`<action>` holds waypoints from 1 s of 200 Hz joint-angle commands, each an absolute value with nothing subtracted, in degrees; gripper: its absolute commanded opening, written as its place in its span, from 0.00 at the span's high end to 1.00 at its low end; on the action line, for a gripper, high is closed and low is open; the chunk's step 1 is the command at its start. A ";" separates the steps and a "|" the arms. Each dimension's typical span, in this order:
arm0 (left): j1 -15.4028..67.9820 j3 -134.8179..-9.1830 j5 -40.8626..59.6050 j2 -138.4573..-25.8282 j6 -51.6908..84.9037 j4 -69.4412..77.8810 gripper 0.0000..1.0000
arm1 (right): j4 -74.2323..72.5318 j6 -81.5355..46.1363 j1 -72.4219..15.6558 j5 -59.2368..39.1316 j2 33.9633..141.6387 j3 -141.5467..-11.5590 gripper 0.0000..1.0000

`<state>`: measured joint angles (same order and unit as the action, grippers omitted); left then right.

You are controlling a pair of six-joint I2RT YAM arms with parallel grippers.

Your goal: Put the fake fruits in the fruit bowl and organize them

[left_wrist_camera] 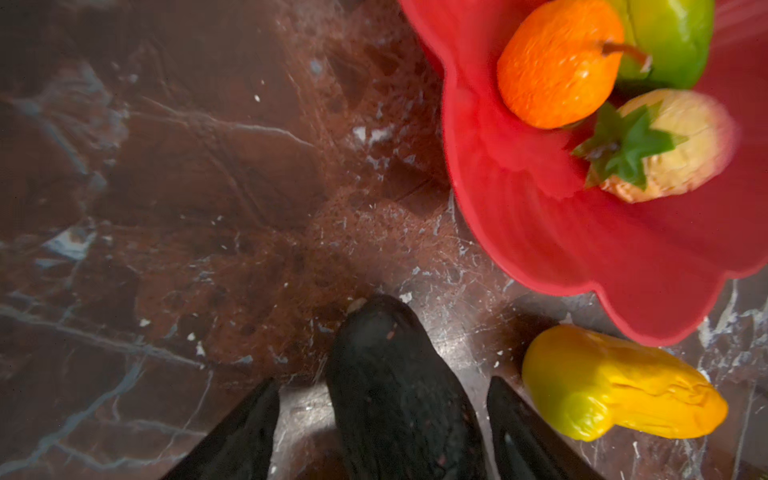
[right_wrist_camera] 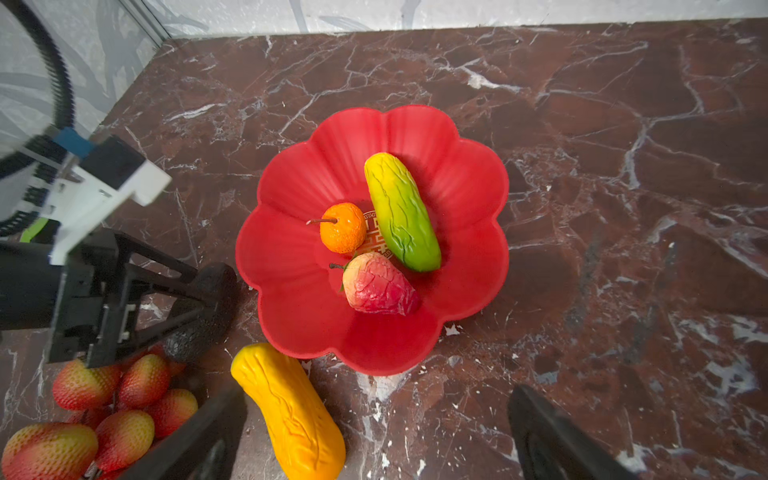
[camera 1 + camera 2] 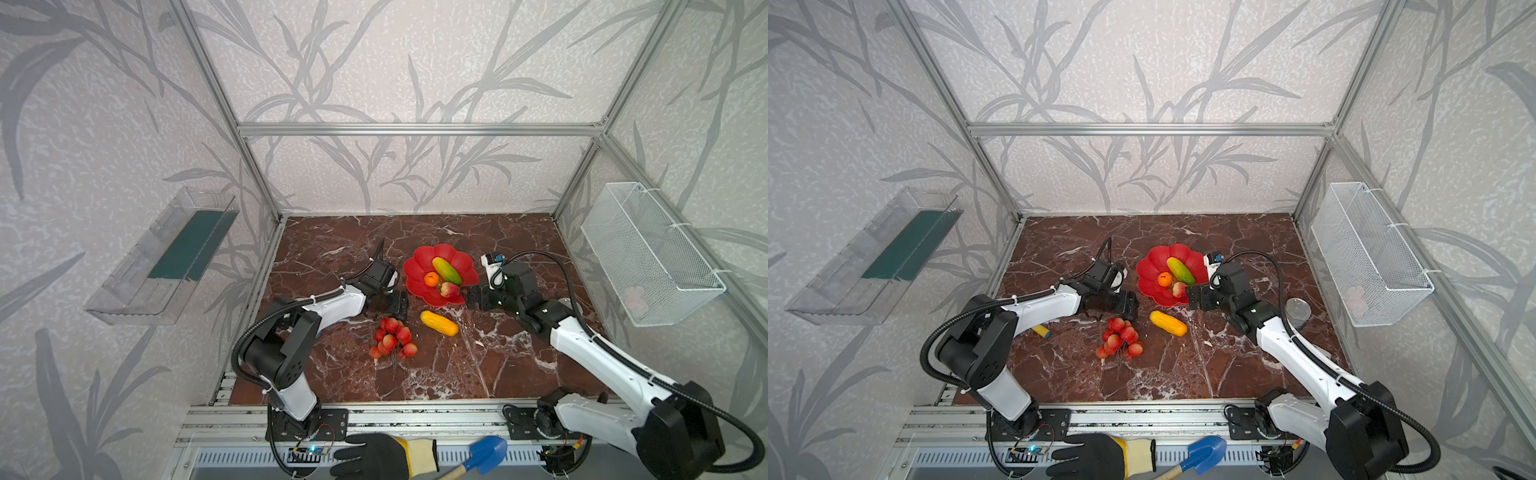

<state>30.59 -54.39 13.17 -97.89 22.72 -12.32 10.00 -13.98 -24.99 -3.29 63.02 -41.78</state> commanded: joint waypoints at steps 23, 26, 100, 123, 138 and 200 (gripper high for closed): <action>31.38 -55.39 12.23 -100.00 21.77 -12.93 0.45 | 11.11 -15.03 -24.78 -1.20 60.79 -40.93 0.02; 31.34 -55.30 12.19 -99.87 21.77 -12.84 0.49 | 11.06 -15.07 -24.77 -1.19 60.88 -40.96 0.02; 30.54 -57.56 9.55 -85.58 18.79 -14.25 0.60 | 10.28 -14.59 -24.70 -1.83 63.82 -42.30 0.02; 30.65 -62.10 9.86 -85.01 16.33 -15.43 0.59 | 10.87 -14.99 -24.65 -3.16 64.20 -41.80 0.04; 30.91 -65.43 10.43 -87.67 15.06 -15.99 0.59 | 11.35 -14.98 -24.71 -3.56 63.58 -40.62 0.04; 33.42 -78.94 11.19 -104.99 14.48 -16.00 0.59 | 15.22 -15.65 -24.75 -5.34 57.94 -35.28 0.05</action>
